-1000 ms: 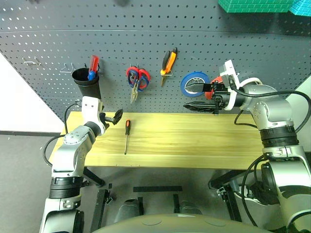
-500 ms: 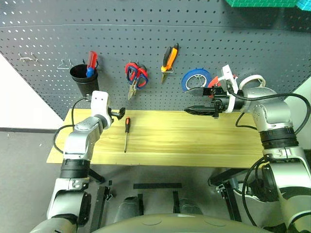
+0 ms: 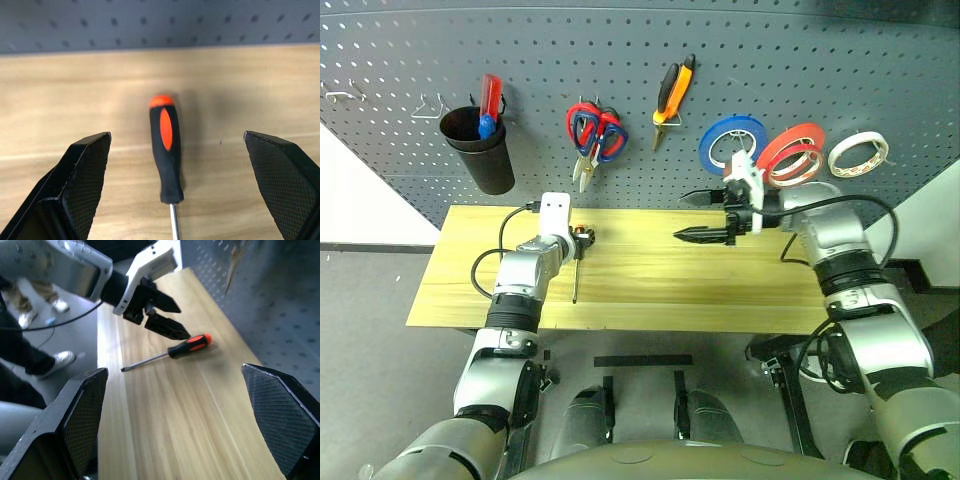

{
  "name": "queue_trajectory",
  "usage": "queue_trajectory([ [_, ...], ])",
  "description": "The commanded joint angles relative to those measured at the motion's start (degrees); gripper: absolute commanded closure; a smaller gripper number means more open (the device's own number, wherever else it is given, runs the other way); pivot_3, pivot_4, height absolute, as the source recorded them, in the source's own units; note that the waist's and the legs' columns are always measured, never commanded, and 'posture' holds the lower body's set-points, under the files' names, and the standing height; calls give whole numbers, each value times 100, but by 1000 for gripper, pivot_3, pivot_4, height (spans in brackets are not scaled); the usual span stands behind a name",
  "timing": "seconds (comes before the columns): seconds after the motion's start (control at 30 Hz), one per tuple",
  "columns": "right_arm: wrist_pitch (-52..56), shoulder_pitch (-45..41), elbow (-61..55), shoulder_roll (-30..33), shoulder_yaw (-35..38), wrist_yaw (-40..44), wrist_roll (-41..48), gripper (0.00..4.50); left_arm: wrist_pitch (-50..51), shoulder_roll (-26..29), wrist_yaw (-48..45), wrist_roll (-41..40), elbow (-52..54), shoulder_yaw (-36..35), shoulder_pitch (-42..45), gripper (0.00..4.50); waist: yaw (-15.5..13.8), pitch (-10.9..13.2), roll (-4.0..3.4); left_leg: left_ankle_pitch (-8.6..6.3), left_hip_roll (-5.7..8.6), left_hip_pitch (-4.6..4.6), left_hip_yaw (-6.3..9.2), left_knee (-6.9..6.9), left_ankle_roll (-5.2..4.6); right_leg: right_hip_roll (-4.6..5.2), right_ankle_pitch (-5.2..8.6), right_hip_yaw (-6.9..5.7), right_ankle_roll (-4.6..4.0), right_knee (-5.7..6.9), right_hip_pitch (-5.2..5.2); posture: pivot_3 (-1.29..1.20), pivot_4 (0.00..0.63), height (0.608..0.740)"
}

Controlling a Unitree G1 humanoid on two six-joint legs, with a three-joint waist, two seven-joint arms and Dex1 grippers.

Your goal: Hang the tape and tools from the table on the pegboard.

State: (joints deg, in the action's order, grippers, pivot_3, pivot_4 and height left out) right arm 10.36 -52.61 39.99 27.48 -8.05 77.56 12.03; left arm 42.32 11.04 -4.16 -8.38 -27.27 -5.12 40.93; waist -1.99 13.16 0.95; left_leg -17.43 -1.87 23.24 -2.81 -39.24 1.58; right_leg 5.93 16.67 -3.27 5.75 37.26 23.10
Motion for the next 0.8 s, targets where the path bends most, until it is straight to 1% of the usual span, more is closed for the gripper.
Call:
queue_trajectory([
  [0.03, -450, -249, 215, -126, -33, 13, -174, 0, 62, -11, 93, 23, -16, -100, 157, 23, -3, 53, -1, 1, 0, 11, 0, -3, 1, 1, 0, -1, 0, 5, 11, 76, 287, 732],
  [0.2, -718, -395, 489, -199, -6, 5, -294, 0, 159, -44, 139, 10, -47, -121, 159, 23, -11, 201, 6, 1, 2, 20, 3, -5, 2, 5, 0, -12, 0, 5, 13, 81, 303, 732],
  [0.3, -667, -459, 480, -224, 22, 61, -254, 0, 140, -65, 199, -7, -329, -207, 310, 23, -7, 263, 4, 1, 2, 19, 5, -2, 2, 5, 0, -16, 0, 5, 12, 80, 316, 732],
  [0.47, -417, -431, 272, -175, 53, 85, -208, 0, -45, -97, 235, 21, -887, -234, 619, 23, -11, 318, 6, 2, 2, 21, 6, -1, 3, 5, 0, -20, 0, 5, 13, 71, 327, 732],
  [0.63, -308, -379, 178, -114, 76, 44, -230, 0, 29, -102, 435, 57, -1713, -348, 996, 23, 3, 382, 2, 2, 2, 21, 5, -1, 3, 6, 0, -22, 1, 6, 14, 62, 328, 732],
  [0.8, -288, -340, 83, -75, 114, 22, -214, 0, 188, -166, 632, -18, -1898, -507, 1072, 23, 56, 394, 2, 2, 2, 21, 5, 4, 4, 7, 0, -26, 1, 6, 17, 53, 319, 732],
])
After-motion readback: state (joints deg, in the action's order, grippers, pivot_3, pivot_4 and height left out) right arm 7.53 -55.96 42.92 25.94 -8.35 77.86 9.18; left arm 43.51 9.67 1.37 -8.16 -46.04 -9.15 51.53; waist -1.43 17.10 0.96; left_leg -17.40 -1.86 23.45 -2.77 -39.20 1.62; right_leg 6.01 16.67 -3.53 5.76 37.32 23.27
